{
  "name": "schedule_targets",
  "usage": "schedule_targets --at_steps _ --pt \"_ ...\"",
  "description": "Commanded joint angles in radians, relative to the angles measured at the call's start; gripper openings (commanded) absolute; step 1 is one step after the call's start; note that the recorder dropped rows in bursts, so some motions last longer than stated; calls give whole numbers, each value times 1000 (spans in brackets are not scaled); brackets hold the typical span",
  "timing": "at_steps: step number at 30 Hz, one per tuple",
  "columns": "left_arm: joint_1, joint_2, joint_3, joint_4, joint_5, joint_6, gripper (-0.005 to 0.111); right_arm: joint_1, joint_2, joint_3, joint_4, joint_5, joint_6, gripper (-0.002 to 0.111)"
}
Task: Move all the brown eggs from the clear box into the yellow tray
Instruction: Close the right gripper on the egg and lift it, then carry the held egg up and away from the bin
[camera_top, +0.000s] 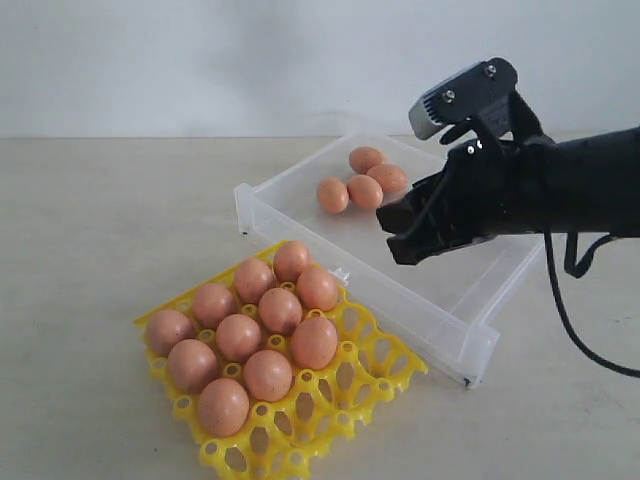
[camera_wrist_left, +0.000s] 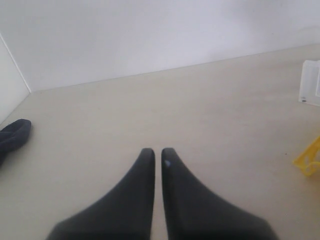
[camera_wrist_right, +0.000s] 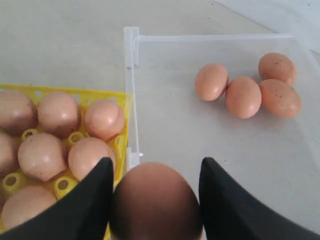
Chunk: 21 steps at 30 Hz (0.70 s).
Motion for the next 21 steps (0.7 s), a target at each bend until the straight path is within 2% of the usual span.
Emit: schedule_targets --at_steps 1,3,6,8,12,16,19,21 --pt "1 -3 3 1 0 -4 4 -1 -24 17 43 3 -108 0" --pt "1 -3 3 1 0 -4 4 -1 -24 10 43 3 -190 0" --pt "1 -3 3 1 0 -4 4 -1 -24 -22 31 -38 -196 0" --pt "1 -3 3 1 0 -4 4 4 -24 -48 -69 -116 -196 0" --pt "1 -3 3 1 0 -4 4 11 -20 -98 -299 -436 -196 0" --pt "1 -3 3 1 0 -4 4 11 -13 -168 -401 -734 -185 0" --pt "1 -3 3 1 0 -4 4 11 -26 -245 -436 -775 -64 0" --pt "1 -3 3 1 0 -4 4 11 -35 -301 -449 -734 128 0"
